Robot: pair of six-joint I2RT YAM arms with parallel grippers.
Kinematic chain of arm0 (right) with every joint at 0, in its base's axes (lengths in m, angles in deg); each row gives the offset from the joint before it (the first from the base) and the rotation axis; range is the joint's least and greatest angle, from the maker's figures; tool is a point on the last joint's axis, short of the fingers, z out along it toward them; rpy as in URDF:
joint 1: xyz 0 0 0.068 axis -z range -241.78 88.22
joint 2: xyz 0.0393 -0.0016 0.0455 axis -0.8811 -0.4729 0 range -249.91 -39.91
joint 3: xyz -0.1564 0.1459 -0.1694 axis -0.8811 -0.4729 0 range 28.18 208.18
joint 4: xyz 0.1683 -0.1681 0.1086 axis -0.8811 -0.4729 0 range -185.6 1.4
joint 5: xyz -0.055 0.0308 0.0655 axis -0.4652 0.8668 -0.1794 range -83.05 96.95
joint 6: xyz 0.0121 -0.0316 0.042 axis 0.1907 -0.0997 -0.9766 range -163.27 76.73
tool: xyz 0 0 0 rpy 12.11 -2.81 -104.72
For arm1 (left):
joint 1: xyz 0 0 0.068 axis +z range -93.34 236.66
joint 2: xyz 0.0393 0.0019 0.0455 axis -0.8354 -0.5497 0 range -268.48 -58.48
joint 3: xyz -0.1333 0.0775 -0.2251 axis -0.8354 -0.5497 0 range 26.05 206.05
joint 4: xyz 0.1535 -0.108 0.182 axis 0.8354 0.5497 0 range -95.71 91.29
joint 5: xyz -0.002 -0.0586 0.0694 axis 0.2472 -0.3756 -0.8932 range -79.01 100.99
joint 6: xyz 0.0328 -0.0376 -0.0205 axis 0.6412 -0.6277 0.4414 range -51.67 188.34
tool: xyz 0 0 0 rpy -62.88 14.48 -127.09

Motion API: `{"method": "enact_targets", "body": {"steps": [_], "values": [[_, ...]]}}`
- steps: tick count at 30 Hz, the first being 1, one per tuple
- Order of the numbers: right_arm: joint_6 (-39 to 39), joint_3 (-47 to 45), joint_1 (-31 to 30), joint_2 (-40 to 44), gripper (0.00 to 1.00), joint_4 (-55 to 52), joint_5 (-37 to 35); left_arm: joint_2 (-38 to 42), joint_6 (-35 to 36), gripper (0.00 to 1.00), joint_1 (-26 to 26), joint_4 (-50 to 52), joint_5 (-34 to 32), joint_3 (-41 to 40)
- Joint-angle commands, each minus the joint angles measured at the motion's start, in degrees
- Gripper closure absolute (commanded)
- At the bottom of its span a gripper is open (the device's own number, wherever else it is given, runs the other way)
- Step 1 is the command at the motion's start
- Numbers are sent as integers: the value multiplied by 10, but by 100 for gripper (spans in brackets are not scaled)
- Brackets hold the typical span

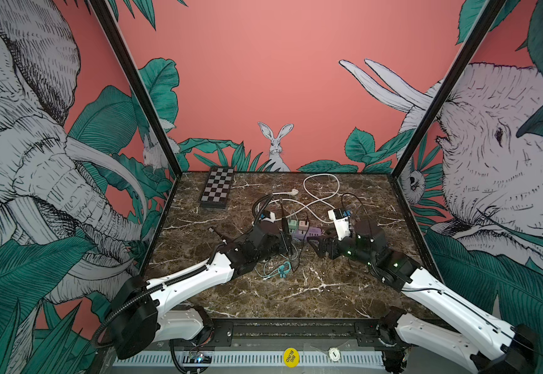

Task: Charge the electric toothbrush
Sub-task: Place the electric toothbrush at the center of the board.

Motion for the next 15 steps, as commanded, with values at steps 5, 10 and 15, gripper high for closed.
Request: {"method": "enact_targets", "body": {"steps": [5, 10, 15], "values": [[5, 25, 1, -55, 9, 34, 103, 28, -126, 100, 21, 16, -107, -54], [-7, 13, 0, -71, 9, 59, 129, 20, -146, 100, 80, -18, -81, -82], [-18, 8, 0, -81, 9, 76, 145, -22, -152, 100, 142, -58, -25, -88]]}}
